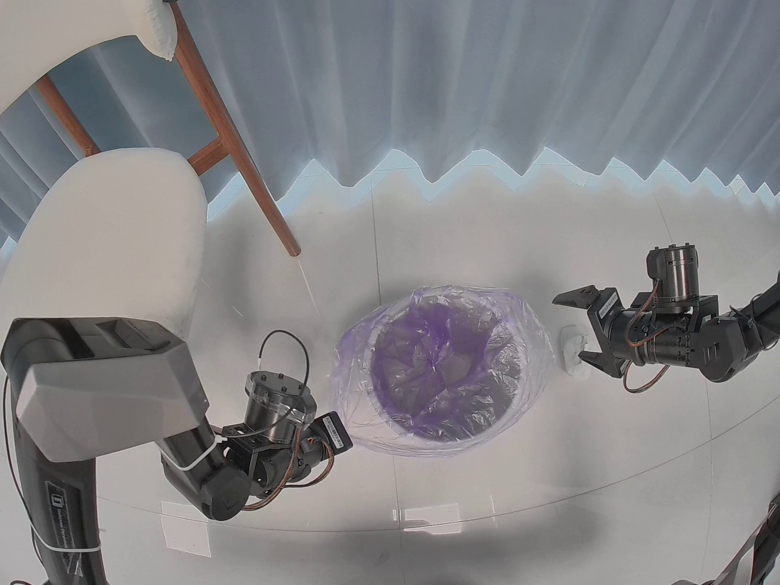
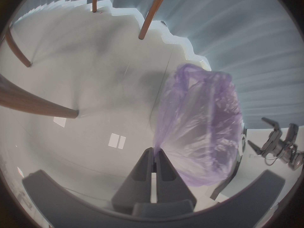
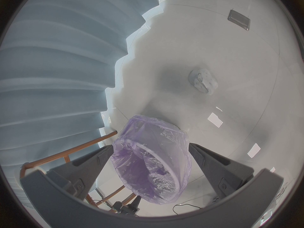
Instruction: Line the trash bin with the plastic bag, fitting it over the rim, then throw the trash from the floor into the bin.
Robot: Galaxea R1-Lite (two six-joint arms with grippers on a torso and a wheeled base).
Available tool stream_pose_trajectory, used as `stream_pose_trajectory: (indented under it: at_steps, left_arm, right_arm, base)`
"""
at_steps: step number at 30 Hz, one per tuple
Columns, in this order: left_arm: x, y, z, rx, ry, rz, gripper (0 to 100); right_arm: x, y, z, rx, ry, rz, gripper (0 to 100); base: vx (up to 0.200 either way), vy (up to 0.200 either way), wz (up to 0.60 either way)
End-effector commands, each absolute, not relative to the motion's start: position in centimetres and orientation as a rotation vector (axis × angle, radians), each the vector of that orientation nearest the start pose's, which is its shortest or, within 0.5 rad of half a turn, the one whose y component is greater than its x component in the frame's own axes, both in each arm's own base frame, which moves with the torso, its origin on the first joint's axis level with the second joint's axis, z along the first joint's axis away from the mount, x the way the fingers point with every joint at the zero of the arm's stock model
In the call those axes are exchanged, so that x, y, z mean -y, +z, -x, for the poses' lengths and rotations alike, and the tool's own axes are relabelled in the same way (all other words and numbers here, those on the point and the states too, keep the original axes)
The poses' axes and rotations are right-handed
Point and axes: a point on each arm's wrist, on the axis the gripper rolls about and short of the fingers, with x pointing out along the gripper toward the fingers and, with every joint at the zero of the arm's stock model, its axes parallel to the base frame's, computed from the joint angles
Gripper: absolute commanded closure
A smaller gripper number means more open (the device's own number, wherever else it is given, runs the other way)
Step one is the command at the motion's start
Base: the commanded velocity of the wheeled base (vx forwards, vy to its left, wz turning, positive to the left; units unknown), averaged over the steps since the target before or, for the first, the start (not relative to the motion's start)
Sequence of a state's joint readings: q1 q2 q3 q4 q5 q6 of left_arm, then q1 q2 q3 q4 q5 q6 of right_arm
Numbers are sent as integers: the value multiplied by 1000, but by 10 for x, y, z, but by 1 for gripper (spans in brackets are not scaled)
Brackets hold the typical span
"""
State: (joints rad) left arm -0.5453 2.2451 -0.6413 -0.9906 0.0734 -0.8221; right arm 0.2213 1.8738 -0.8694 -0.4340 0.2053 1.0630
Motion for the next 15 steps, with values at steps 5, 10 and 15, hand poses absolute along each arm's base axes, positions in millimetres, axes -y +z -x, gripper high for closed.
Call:
stream_pose_trajectory:
  at_steps: [5,10,15]
  left_arm:
    - [184,-34,-318,-733,-152,546,100]
    - [190,-42,-329,-719,-158,548,100]
    - [191,-41,-332,-699,-143,549,100]
  right_arm:
    - [-76,106,-323,-772,15,-992,0]
    - [-73,85,-336,-751,-16,-992,0]
    - [-72,71,-348,-714,7,-1013,0]
  base:
    - [0,0,0]
    - [0,0,0]
    - [0,0,0]
